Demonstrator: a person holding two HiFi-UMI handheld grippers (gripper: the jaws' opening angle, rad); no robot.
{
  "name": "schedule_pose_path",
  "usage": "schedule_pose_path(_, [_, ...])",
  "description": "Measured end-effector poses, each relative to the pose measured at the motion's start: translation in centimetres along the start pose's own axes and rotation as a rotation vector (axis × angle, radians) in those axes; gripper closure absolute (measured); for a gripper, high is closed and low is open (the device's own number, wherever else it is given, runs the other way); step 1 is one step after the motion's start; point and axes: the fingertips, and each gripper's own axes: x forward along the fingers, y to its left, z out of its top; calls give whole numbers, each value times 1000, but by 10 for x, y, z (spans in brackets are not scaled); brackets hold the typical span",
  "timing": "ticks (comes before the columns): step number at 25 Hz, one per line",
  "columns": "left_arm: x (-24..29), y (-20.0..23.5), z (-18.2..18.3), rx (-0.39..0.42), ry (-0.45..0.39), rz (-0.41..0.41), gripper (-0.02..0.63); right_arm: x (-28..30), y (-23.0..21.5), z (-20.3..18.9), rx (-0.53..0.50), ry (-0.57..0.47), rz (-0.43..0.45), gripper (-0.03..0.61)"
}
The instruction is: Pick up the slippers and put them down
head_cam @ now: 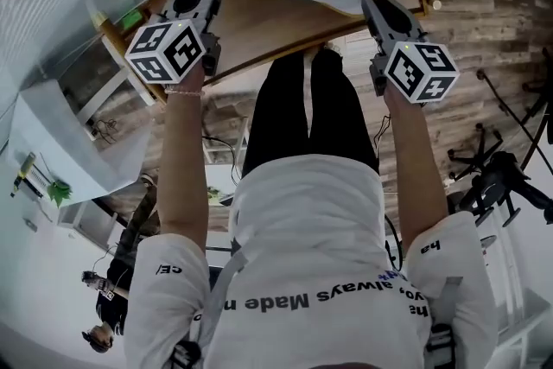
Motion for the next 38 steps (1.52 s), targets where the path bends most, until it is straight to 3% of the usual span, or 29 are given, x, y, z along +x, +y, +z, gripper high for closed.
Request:
schedule_pose_path(19, [-101,-76,90,10,-94,23,543,-84,56,94,-76,-74,53,531])
schedule_pose_path(26, [-142,-101,127,16,-164,31,545,-118,85,132,-99,-126,81,532])
schedule_pose_path(38, [-208,-143,164,37,-249,48,546,-175,129,177,-135,-190,100,534])
